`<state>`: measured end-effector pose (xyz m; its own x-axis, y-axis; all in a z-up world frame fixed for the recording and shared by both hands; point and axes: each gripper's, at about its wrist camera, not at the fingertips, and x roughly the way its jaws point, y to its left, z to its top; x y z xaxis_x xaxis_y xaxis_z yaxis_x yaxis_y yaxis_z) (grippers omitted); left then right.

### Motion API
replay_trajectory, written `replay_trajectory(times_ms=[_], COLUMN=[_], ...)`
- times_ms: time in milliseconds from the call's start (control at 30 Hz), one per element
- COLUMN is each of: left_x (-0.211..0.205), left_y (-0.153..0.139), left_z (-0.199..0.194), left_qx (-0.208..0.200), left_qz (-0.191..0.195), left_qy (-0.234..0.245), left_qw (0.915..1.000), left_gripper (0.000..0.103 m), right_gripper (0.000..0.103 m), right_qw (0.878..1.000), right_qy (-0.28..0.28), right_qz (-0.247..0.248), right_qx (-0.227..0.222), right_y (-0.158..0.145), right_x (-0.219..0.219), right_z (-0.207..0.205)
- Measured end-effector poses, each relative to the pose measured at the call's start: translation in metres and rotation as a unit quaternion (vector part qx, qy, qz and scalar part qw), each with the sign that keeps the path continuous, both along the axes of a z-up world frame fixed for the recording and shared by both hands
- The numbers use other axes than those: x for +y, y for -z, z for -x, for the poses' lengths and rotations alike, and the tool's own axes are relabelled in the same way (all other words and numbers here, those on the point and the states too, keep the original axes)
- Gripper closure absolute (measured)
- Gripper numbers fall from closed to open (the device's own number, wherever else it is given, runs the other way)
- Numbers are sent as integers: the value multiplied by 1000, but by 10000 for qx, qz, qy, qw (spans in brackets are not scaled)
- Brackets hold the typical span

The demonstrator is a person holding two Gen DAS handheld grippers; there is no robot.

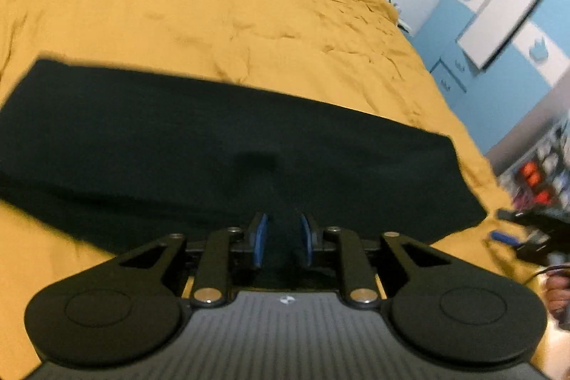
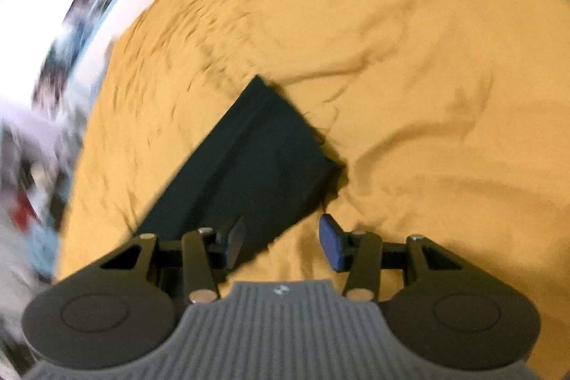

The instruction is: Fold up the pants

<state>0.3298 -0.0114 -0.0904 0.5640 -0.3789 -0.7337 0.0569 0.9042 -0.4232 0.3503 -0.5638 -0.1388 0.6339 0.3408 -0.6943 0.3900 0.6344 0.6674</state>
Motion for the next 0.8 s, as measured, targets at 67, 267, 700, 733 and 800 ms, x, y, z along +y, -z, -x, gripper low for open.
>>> replay_trajectory(times_ms=[67,267,700,733,800], left_x=[5,18,-1,-4,-10], left_y=[1,24,45,45,46], left_z=[1,-4,-20,-21,-24], left_qx=[156,533,949,931,933], left_qz=[405,1539,2064,2044,2029], left_qy=[-205,-678,-952,-956,-928], left_qw=[9988,9843,9692,9697,9703], left_gripper=[80,80,65,65,64], right_gripper=[59,74,101,101,101], right_qw=[9991,9982,9956,9958,9961], right_qy=[232,407,-596,-579,-558], right_qz=[-360,-301,547,540,520], right_qx=[45,314,479,458,434], right_y=[11,23,16,17,18], right_x=[-6,-4,-15,-14,-15], right_z=[-5,-23,-37,-36,-35])
